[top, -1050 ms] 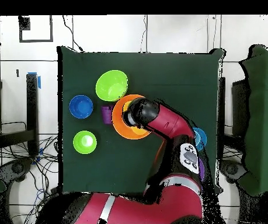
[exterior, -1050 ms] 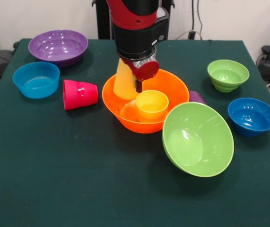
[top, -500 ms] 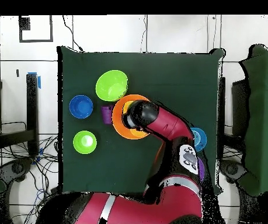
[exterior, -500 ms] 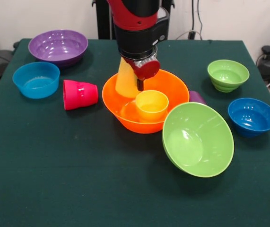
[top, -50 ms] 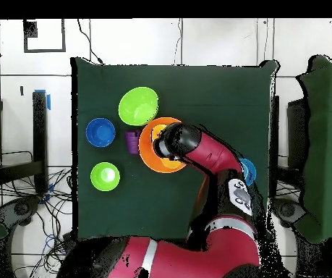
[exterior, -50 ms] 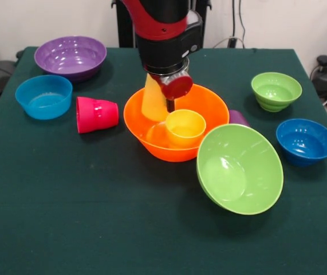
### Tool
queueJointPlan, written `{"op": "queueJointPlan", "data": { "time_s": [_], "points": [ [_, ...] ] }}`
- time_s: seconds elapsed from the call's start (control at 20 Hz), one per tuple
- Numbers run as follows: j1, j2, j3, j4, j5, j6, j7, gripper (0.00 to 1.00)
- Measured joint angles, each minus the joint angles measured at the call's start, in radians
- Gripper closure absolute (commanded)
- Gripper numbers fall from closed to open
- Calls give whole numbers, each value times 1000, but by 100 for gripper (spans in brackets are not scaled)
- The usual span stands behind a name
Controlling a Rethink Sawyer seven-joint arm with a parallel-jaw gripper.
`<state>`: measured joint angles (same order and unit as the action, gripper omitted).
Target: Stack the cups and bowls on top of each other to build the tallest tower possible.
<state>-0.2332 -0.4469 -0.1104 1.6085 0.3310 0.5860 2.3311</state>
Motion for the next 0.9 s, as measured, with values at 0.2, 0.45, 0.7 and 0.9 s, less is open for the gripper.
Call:
{"op": "queueJointPlan", "data": {
  "time_s": [0.2,0.45,0.7,0.9],
  "points": [
    [-36,1,27,0,0,0,0,100],
    [-69,1,56,0,0,0,0,100],
    [-100,2,91,0,0,0,0,100],
    [-121,2,113,0,0,0,0,100]
  ]
}}
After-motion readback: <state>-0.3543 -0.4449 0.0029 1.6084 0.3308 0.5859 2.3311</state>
